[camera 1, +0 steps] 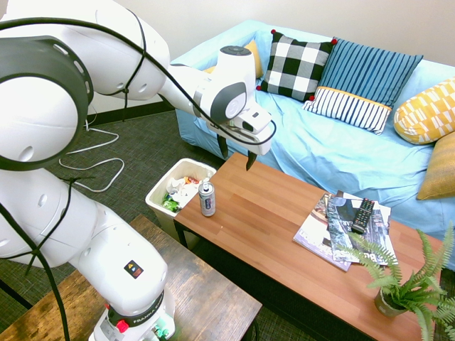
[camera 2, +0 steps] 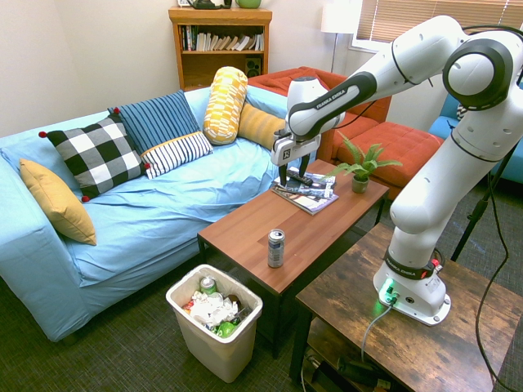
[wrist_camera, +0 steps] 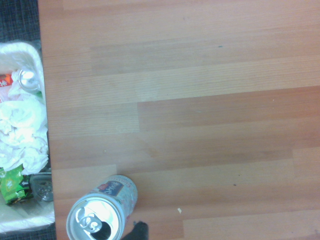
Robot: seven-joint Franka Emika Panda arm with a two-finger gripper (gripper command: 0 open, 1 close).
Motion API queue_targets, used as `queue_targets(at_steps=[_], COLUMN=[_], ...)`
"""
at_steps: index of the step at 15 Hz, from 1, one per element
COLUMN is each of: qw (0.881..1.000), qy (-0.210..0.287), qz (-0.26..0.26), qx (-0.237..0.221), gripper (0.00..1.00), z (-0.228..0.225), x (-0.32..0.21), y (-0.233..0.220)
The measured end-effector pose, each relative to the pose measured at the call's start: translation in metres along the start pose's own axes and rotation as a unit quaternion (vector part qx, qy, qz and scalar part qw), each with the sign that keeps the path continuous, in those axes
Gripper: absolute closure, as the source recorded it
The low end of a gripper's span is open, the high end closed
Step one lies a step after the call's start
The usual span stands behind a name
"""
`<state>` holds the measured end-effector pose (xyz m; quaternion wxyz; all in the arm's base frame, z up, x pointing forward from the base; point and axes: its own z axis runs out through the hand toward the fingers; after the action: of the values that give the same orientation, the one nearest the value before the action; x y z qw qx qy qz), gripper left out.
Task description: Throw the can in the trash bin
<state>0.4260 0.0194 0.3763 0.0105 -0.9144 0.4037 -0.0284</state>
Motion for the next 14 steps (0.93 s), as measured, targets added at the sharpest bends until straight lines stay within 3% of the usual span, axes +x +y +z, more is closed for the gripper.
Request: queue_targets(at_steps=[7,14], qw=[1.0,1.0], qy=[-0.015,-0.01], qz=[0.001,0.013], qx=[0.005,-0.006], gripper=[0.0,0.0], z=[0.013,0.071], x=[-0.025,-0.088], y=[-0.006,-0.017])
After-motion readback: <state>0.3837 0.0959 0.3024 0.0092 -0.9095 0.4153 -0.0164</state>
